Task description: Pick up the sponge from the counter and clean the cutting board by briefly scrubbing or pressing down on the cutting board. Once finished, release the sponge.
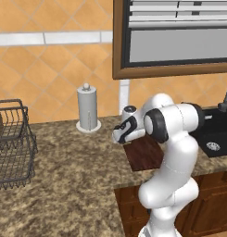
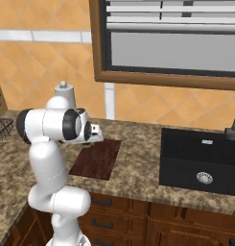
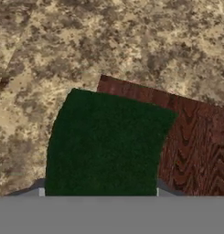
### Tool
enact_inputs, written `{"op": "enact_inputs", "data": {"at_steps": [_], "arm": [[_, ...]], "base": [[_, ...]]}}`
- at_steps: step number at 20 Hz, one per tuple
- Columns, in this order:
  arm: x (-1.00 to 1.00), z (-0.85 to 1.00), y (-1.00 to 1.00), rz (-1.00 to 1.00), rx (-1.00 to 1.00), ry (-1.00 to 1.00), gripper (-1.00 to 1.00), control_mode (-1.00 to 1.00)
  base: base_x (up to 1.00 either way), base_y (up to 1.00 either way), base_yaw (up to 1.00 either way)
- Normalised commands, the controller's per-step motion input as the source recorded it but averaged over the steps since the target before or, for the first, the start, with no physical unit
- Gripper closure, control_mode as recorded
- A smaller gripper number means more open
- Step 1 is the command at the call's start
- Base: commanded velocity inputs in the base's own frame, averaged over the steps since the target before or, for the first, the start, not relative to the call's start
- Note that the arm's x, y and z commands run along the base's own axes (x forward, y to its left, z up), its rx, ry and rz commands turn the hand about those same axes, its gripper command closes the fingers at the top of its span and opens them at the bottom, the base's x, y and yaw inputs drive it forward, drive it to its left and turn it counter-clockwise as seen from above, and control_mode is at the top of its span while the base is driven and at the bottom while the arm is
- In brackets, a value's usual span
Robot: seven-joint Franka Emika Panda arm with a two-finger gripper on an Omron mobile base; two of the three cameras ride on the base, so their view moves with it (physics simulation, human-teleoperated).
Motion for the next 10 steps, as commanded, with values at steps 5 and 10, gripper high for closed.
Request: {"op": "enact_inputs", "data": {"at_steps": [5,10], "arm": [[-0.62,-0.05,0.0,0.0,0.0,-0.12,1.0,-1.0],[-0.72,-0.01,0.0,0.0,0.0,-0.12,1.0,-1.0]], "base": [[0.0,0.0,0.0],[0.0,0.0,0.0]]}}
